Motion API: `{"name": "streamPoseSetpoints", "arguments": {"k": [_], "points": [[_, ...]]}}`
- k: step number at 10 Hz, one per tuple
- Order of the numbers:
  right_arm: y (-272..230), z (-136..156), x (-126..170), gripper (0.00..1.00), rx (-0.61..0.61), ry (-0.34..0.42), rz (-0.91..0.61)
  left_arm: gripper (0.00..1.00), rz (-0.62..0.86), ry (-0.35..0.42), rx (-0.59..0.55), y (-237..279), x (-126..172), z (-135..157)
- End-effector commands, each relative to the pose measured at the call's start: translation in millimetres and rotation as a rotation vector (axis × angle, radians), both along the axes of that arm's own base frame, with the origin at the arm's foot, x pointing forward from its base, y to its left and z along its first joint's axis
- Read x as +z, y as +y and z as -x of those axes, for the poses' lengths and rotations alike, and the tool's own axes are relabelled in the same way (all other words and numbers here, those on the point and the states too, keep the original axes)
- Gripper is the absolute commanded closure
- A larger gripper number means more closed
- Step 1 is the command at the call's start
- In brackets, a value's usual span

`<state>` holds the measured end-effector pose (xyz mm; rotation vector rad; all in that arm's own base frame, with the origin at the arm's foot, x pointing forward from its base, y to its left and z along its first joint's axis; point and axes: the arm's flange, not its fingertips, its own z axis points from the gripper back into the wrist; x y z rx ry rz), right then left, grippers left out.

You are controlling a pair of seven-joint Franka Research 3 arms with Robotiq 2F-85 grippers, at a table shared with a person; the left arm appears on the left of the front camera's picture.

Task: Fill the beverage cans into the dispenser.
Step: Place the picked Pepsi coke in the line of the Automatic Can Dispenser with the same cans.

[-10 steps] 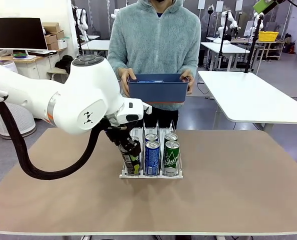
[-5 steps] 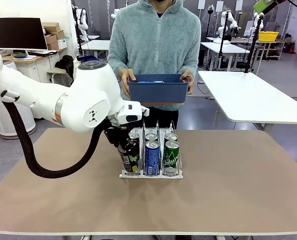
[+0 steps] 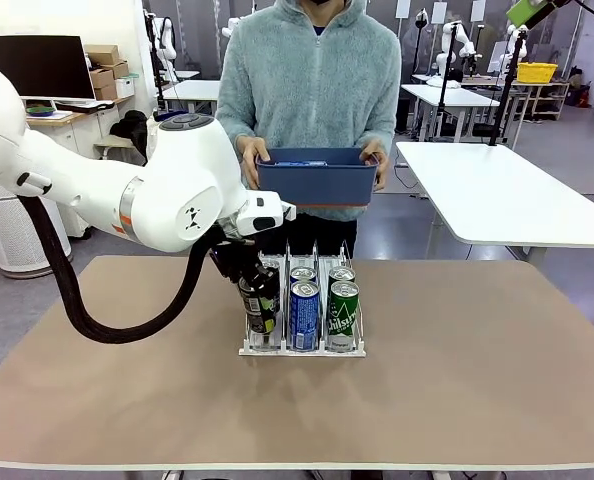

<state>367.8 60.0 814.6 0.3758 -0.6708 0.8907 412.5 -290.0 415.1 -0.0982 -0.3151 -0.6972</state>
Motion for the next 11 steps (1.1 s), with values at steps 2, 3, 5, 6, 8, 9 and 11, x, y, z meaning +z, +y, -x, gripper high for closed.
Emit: {"name": "streamPoseSetpoints", "arguments": {"k": [2,3,5,6,8,9,11], "points": [[0.7,1.6,-0.2,0.0,-0.001,0.009,-0.007,0.42,0.026,-0.049,0.004,4.0,-9.4,-27.4],[0.7,1.6,-0.2,0.0,-0.001,0.009,-0.007,0.42,0.029,-0.07,0.02,5.1,-10.8,-31.8],[0.7,1.6,-0.2,0.0,-0.001,0.009,-0.007,0.42,0.006,-0.033,0.012,2.1,-16.7,-34.4],[0.7,1.6,-0.2,0.0,-0.001,0.009,-0.007,0.42,-0.003,0.009,0.002,-1.5,-24.5,-32.3],[0.7,1.6,-0.2,0.0,-0.001,0.009,-0.007,0.42,-0.009,0.061,-0.021,-5.3,-37.6,-29.0],[0.7,1.6,-0.2,0.0,-0.001,0.009,-0.007,0.42,0.007,0.087,-0.026,-7.2,-38.9,-26.3],[0.7,1.6,-0.2,0.0,-0.001,0.009,-0.007,0.42,-0.005,0.068,0.003,-11.0,-39.0,-19.9]]}}
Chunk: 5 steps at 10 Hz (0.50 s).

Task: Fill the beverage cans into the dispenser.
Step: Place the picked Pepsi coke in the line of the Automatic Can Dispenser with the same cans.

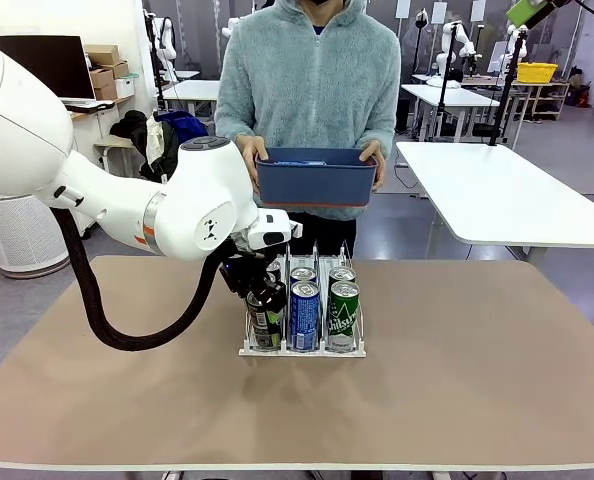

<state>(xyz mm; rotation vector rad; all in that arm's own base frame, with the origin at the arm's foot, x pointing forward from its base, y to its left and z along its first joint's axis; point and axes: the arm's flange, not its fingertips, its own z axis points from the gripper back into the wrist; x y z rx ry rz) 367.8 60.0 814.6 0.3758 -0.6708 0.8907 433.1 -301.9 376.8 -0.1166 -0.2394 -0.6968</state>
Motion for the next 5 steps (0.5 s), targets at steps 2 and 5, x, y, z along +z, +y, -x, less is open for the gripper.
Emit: {"name": "streamPoseSetpoints", "arguments": {"k": [2,5], "points": [[0.7,1.6,-0.2,0.0,-0.001,0.009,-0.007,0.42,0.004,-0.008,0.007,0.8,-0.7,0.7],[0.7,1.6,-0.2,0.0,-0.001,0.009,-0.007,0.23,-0.007,-0.011,0.005,2.1,7.4,4.5]]}}
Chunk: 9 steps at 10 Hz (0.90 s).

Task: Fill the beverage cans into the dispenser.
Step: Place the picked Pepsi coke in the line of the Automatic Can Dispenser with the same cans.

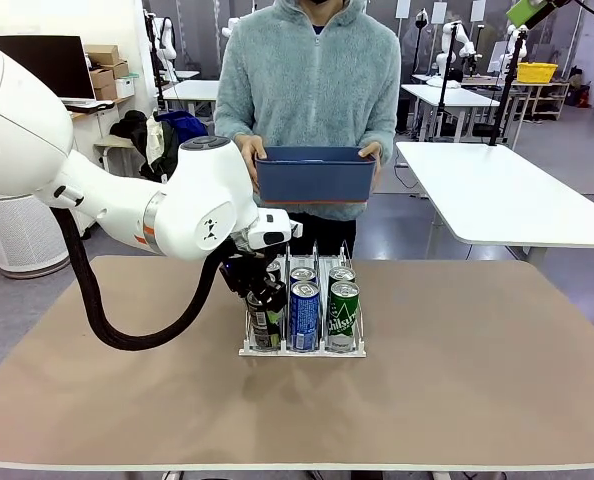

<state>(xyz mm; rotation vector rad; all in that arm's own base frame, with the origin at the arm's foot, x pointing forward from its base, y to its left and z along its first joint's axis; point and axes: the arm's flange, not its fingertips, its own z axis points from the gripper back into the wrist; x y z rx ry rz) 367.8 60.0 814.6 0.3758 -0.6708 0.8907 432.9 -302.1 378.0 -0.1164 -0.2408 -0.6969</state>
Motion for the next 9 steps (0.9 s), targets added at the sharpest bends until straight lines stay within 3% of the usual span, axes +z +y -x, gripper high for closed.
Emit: {"name": "streamPoseSetpoints", "arguments": {"k": [1,2,3,4,5,6,7,9], "points": [[0.7,1.6,-0.2,0.0,-0.001,0.009,-0.007,0.2,0.002,-0.022,0.008,4.7,13.3,7.0],[0.7,1.6,-0.2,0.0,-0.001,0.009,-0.007,0.2,0.003,-0.036,0.015,7.4,19.7,10.2],[0.7,1.6,-0.2,0.0,-0.001,0.009,-0.007,0.01,0.005,-0.042,0.023,8.7,25.0,15.1],[0.7,1.6,-0.2,0.0,-0.001,0.009,-0.007,0.11,0.015,-0.044,0.031,8.6,30.2,21.7],[0.7,1.6,-0.2,0.0,-0.001,0.009,-0.007,0.0,0.021,-0.055,0.023,12.0,33.9,25.9],[0.7,1.6,-0.2,0.0,-0.001,0.009,-0.007,0.0,0.031,-0.052,0.023,12.4,37.5,39.1],[0.7,1.6,-0.2,0.0,-0.001,0.009,-0.007,0.0,0.014,-0.059,0.008,5.1,35.9,13.5],[0.7,1.6,-0.2,0.0,-0.001,0.009,-0.007,0.0,0.014,-0.059,0.008,5.1,35.9,13.5]]}}
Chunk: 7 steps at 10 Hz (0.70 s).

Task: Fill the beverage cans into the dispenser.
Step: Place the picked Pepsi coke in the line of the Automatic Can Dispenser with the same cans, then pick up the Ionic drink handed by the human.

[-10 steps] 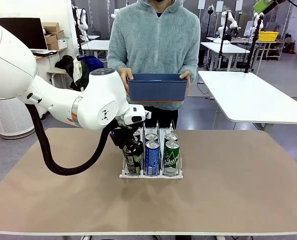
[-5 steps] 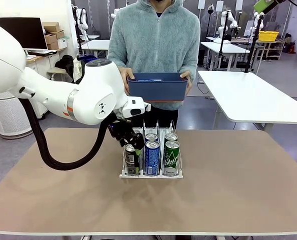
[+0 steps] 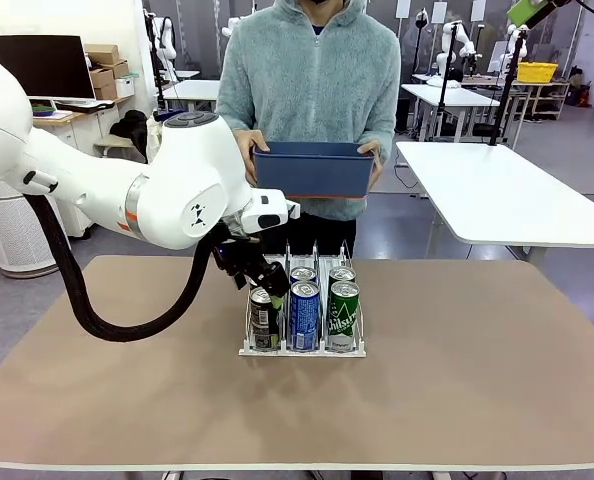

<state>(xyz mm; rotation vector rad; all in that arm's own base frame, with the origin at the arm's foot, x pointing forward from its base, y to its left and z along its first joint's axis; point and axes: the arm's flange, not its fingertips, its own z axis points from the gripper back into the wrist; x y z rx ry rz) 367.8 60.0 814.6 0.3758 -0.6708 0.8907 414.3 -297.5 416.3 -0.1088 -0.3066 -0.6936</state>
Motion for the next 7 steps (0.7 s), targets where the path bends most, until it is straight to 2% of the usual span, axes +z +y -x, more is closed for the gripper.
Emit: {"name": "streamPoseSetpoints", "arguments": {"k": [1,7], "points": [[0.7,1.6,-0.2,0.0,-0.001,0.009,-0.007,0.0,-0.002,0.004,0.002,0.4,-2.4,-5.1],[0.7,1.6,-0.2,0.0,-0.001,0.009,-0.007,0.0,-0.002,0.004,0.002,0.4,-2.4,-5.1]]}}
